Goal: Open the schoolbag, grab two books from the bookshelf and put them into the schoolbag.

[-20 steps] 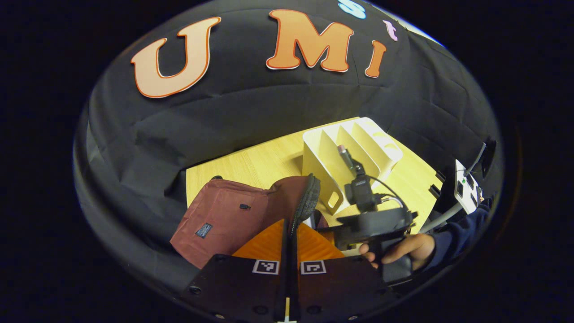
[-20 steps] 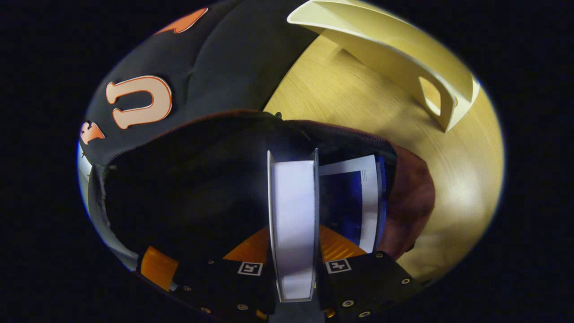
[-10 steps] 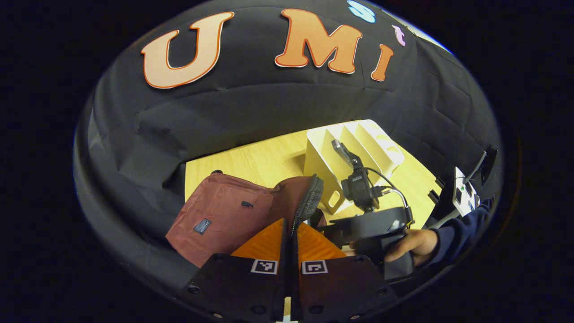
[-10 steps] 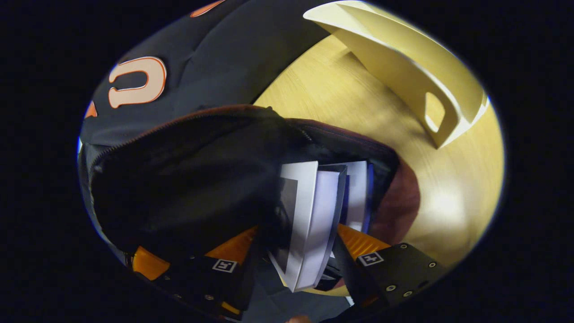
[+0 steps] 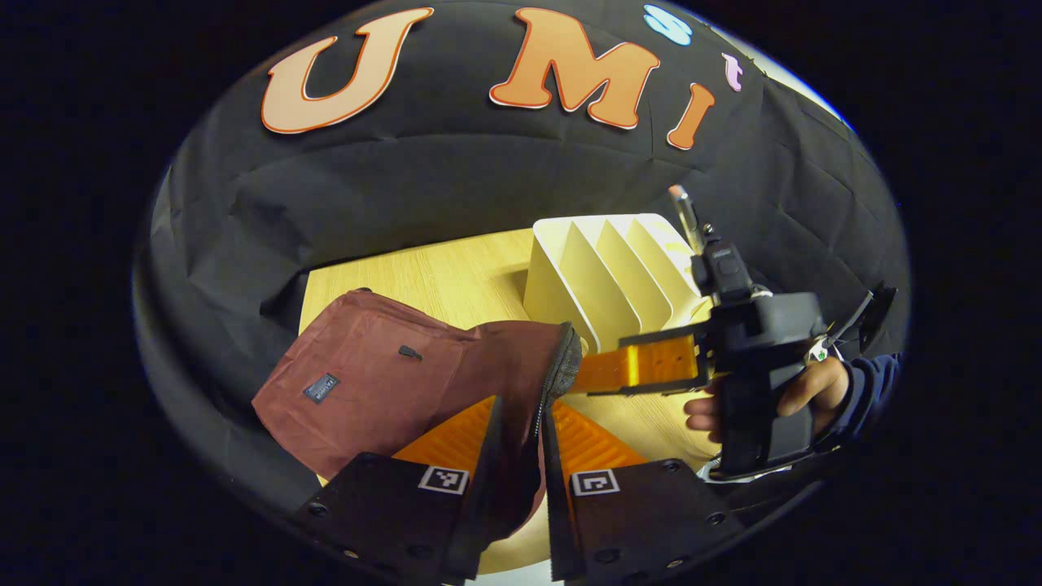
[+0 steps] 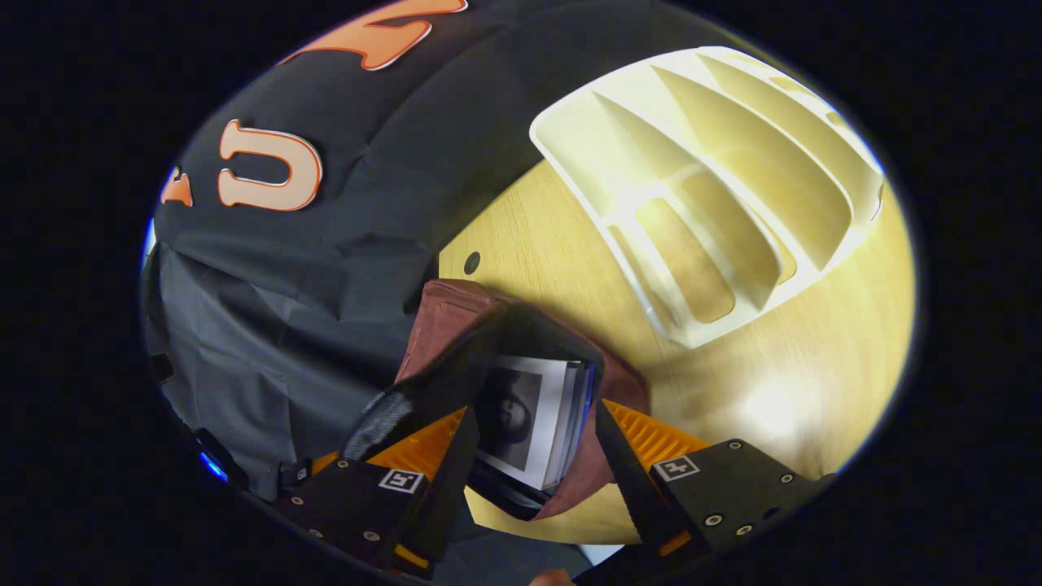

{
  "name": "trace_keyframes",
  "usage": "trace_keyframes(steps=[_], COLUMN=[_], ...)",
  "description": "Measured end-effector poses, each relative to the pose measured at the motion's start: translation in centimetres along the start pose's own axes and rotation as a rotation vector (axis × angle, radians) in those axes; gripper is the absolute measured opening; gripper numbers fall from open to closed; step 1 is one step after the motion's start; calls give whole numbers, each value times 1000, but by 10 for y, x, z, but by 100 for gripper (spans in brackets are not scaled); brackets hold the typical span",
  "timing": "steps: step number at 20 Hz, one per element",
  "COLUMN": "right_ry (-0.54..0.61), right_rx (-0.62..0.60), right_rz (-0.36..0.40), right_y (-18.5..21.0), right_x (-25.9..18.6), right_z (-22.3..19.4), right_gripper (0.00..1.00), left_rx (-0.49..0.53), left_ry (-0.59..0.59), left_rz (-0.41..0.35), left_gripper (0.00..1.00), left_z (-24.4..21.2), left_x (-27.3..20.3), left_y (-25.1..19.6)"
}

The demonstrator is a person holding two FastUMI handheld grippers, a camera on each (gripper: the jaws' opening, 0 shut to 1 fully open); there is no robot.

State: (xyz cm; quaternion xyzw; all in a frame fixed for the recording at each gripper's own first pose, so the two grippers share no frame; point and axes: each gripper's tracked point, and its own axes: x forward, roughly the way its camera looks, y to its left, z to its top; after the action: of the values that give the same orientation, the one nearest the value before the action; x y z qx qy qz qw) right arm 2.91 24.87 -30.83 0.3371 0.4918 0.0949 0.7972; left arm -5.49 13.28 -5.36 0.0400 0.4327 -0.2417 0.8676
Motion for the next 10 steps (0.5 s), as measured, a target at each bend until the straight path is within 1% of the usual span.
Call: trace_keyframes(steps=[2,3,4,6,10], right_ry=[-17,-25,-29,-46,-123], right_rx=[-5,-8,-13,-34,-156], right_rz=[13,16,13,11,-10], right_y=[-14,-23,-33,-54,-91], right_x=[-20,-31,-43,-68,-122], right_z=[15,23,29,44,79], right_gripper=[87,87,87,87,87], left_rx=[-7,-22,-45,-83,-134], left_ry=[-1,-11,-21,-28,-74], left_rz=[18,14,9,32,76], left_gripper=[32,42,54,78,80], left_z=[-1,0,2,4,18], left_x=[5,6,11,19,39], left_y=[-16,-29,-43,-66,-117])
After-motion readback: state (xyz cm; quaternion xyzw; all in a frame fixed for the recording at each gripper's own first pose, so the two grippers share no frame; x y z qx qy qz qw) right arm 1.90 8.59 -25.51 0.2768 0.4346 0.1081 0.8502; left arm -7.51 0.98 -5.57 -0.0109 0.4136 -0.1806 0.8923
